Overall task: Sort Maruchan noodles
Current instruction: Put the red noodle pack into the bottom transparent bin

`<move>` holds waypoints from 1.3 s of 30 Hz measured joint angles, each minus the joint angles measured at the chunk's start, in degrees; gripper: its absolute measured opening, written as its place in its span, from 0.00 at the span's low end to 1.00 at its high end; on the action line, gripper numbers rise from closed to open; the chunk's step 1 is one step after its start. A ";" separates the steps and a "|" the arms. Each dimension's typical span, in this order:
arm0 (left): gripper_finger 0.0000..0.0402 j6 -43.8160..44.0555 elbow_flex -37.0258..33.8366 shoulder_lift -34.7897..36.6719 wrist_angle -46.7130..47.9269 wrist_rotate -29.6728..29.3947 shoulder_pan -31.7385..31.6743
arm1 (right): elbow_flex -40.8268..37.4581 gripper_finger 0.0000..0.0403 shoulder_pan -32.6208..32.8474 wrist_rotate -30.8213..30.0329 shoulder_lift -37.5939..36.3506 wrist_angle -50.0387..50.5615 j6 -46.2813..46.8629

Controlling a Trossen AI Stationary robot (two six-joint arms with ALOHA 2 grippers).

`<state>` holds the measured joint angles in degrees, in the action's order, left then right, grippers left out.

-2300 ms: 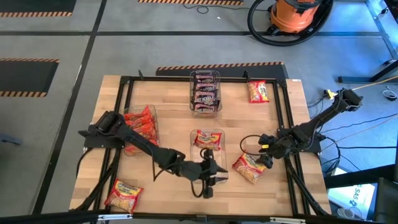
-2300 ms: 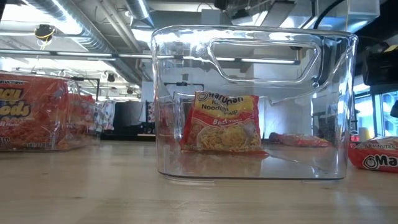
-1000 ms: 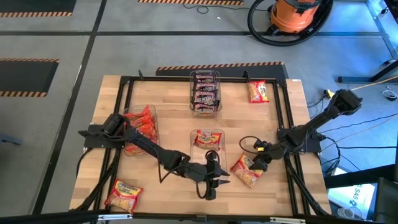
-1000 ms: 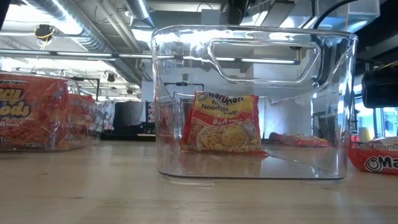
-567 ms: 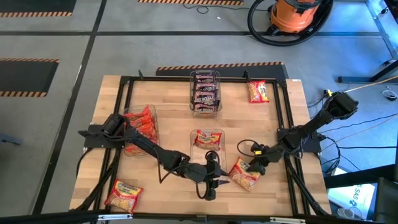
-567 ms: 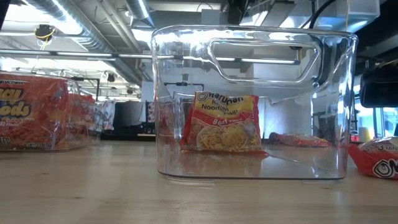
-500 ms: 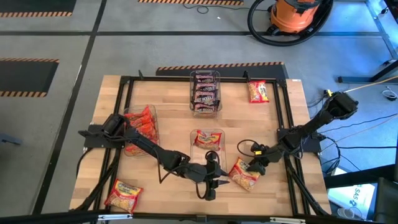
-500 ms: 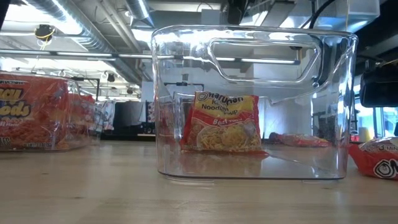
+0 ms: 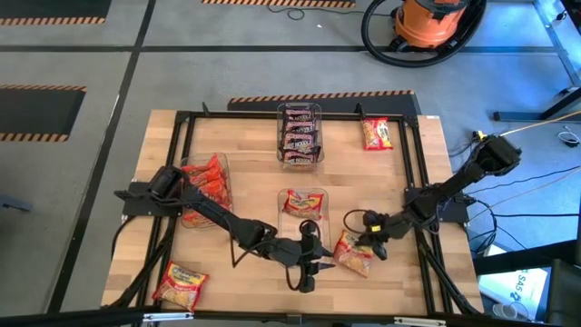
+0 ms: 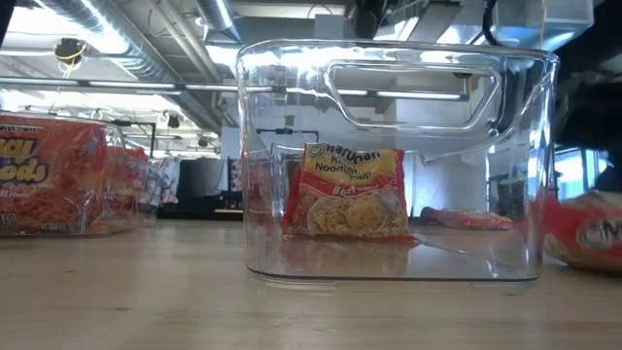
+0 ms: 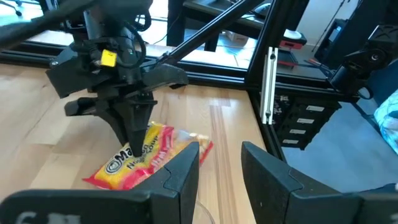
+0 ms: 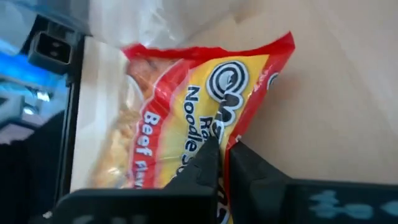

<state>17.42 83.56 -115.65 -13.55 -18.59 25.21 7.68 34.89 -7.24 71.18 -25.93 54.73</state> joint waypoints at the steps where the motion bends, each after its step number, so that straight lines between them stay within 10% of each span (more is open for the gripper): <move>1: 0.28 0.03 -0.03 0.13 0.05 0.00 0.12 | 0.84 0.00 0.01 -0.05 0.00 0.31 -2.26; 17: 0.28 -0.53 -0.03 3.20 1.52 -0.31 2.55 | 31.10 0.00 9.25 -15.31 -0.33 50.15 -17.53; 27: 0.28 -1.45 -0.03 3.58 1.53 -0.46 2.56 | 40.16 0.02 8.77 -14.79 -0.42 65.84 -8.70; 39: 0.28 -1.27 -0.03 2.70 -0.21 -0.36 2.38 | 25.14 0.60 -2.57 -4.76 -0.42 54.68 -6.37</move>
<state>16.15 83.53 -112.96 -13.76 -18.95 27.59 32.82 32.32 -12.00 70.76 28.75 48.37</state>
